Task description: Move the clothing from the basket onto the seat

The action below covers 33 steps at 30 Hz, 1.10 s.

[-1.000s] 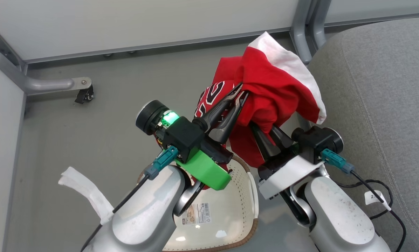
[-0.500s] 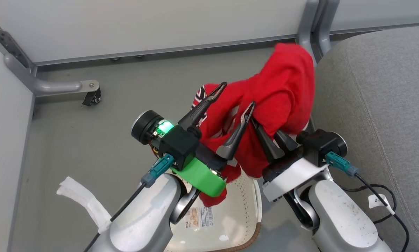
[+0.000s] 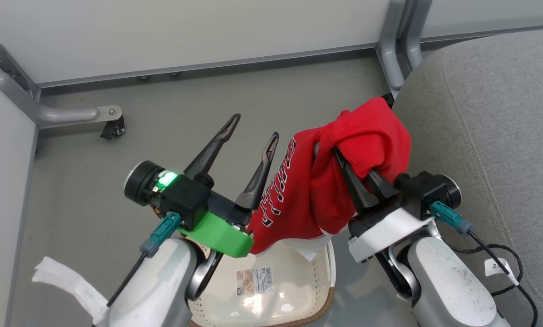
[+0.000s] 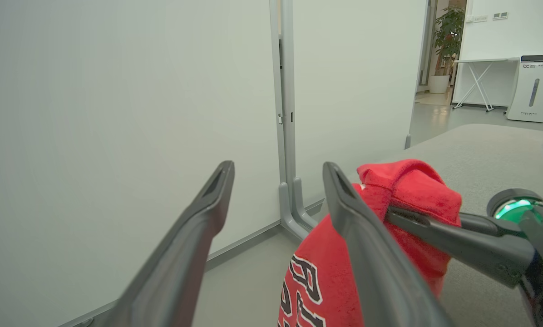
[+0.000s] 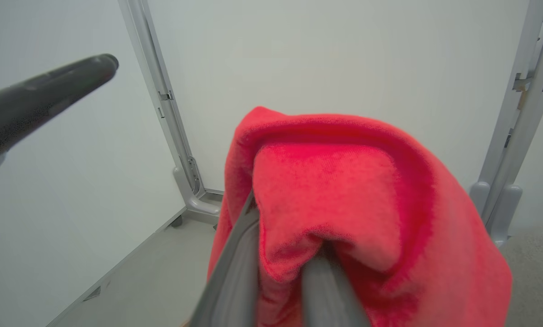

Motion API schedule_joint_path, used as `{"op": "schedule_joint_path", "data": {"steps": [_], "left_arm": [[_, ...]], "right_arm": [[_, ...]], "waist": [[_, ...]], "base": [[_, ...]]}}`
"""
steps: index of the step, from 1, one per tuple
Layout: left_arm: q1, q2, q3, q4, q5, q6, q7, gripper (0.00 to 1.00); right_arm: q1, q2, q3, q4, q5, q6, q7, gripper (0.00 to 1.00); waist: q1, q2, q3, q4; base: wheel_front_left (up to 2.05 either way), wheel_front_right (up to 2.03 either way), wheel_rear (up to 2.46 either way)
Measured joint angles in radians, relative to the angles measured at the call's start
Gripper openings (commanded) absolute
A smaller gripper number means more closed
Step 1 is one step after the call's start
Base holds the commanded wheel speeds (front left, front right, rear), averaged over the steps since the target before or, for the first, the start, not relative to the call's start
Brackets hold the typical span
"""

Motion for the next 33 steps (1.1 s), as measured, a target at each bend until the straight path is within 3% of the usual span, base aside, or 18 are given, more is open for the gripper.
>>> {"op": "schedule_joint_path", "data": {"steps": [14,24,33], "left_arm": [[0.148,0.033,0.192,-0.074,0.059,0.0,0.0,1.0],[0.204,0.006,0.213,-0.09,0.093,-0.037,0.0,1.0],[0.206,-0.001,0.213,-0.1,0.104,-0.049,0.0,1.0]], "right_arm": [[0.021,0.0,-0.044,-0.037,-0.035,0.0,0.0,0.0],[0.035,0.0,-0.079,-0.059,-0.049,0.0,0.0,0.0],[0.024,0.0,-0.127,-0.096,-0.068,0.0,0.0,0.0]], "waist": [[0.0,0.0,0.004,-0.032],[0.0,0.0,0.005,-0.031],[0.0,0.0,0.017,-0.07]], "base": [[0.0,0.0,0.0],[0.0,0.0,0.0],[0.0,0.0,0.0]]}}
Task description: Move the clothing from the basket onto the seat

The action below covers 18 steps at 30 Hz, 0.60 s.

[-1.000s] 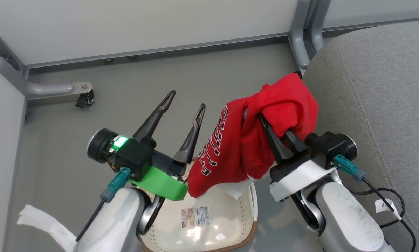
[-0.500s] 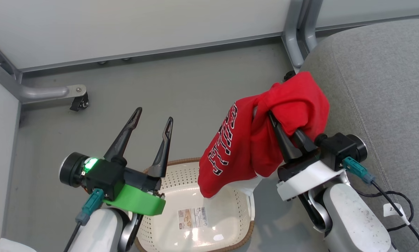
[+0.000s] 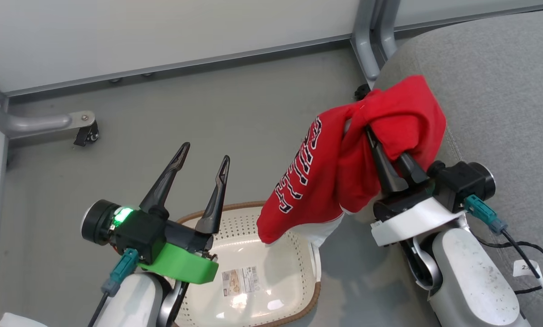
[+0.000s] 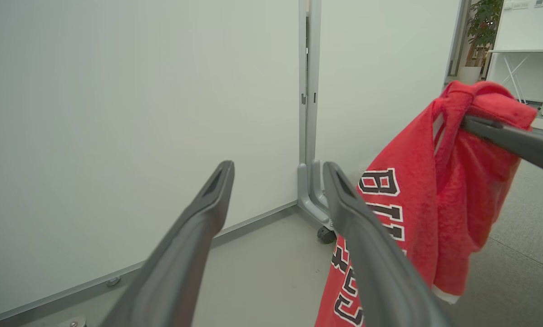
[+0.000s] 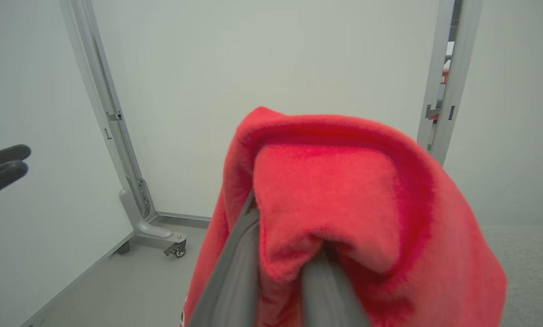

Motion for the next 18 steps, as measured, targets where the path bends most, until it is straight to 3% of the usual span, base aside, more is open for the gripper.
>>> {"op": "schedule_joint_path", "data": {"steps": [18], "left_arm": [[-0.017,0.039,-0.053,-0.021,0.006,-0.004,0.0,1.0]], "right_arm": [[0.046,0.0,-0.13,-0.096,-0.049,0.0,0.0,0.0]], "waist": [[0.0,0.0,0.053,-0.188]], "base": [[0.0,0.0,0.0]]}}
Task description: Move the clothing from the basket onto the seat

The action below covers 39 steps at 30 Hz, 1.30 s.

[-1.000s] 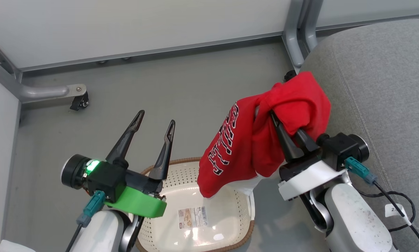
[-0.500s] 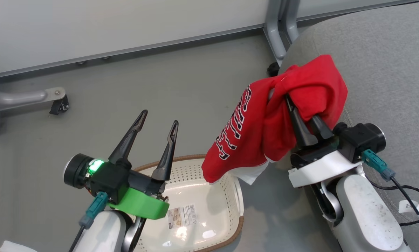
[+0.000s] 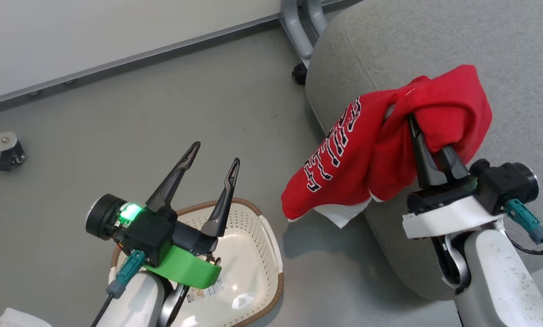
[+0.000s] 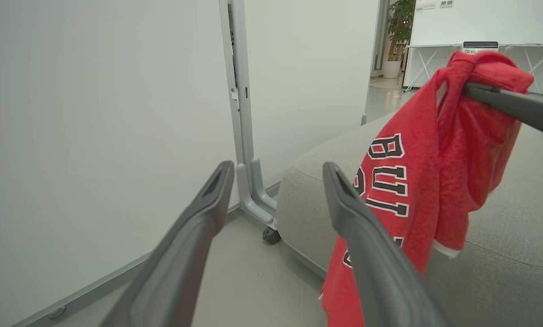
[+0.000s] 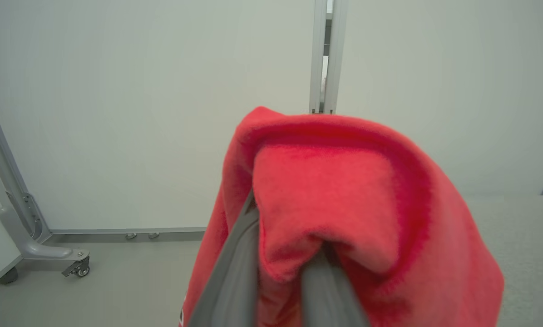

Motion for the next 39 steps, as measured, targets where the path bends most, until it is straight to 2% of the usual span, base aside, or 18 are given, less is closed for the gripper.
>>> {"op": "schedule_joint_path", "data": {"steps": [9,20,27,35,39], "left_arm": [[-0.01,0.024,-0.028,-0.002,-0.004,0.0,0.0,1.0],[-0.02,0.035,-0.046,-0.001,-0.008,0.0,0.0,1.0],[-0.041,0.06,-0.069,-0.012,-0.01,0.0,0.0,1.0],[-0.089,0.122,-0.095,-0.04,-0.017,0.0,0.0,1.0],[-0.13,0.154,-0.116,-0.06,-0.019,-0.001,0.0,1.0]], "right_arm": [[0.063,0.0,-0.049,-0.032,-0.001,0.0,0.0,0.0],[0.052,0.0,-0.084,-0.049,0.026,0.0,0.0,0.0],[-0.097,0.0,-0.13,-0.051,-0.021,0.0,0.0,0.0],[-0.339,0.0,-0.211,-0.065,-0.119,0.0,0.0,0.0],[-0.493,-0.034,-0.27,-0.048,-0.16,0.0,0.0,0.0]], "waist": [[0.0,0.0,0.033,-0.087],[0.0,0.0,0.061,-0.119],[0.0,0.0,0.106,-0.12],[0.0,0.0,0.205,-0.116],[0.0001,0.0,0.28,-0.109]], "base": [[0.0,0.0,0.0],[0.0,0.0,0.0],[0.0,0.0,0.0],[0.0,0.0,0.0],[0.0,0.0,0.0]]}}
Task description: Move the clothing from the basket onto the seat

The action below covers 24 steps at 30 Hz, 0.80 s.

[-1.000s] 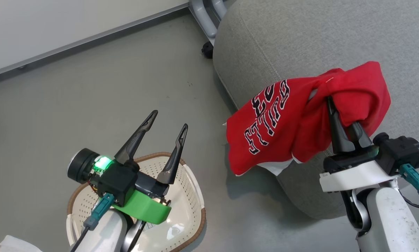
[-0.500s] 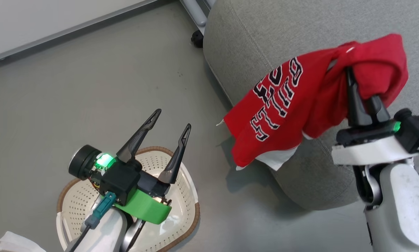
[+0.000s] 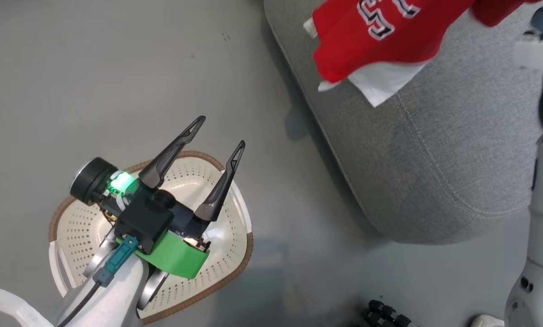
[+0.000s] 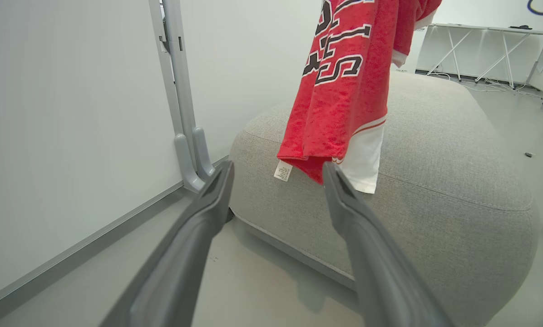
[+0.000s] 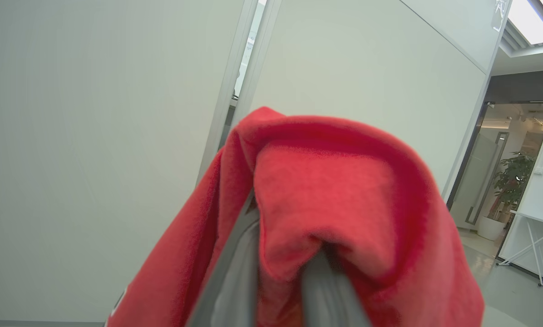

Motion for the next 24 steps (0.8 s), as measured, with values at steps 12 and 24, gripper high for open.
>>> {"op": "schedule_joint_path", "data": {"steps": [12,24], "left_arm": [[-0.07,0.068,-0.033,-0.032,-0.008,0.0,0.0,1.0],[-0.087,0.094,-0.029,-0.049,-0.016,0.0,0.0,1.0]], "right_arm": [[-0.288,-0.128,-0.117,0.191,-0.044,0.0,0.0,0.0],[-0.328,-0.165,-0.252,0.291,-0.135,0.0,0.007,0.0]], "waist": [[0.0001,0.0,0.169,0.022],[0.0,0.0,0.261,0.044]], "base": [[0.0,0.0,0.0],[0.0,0.0,0.0]]}}
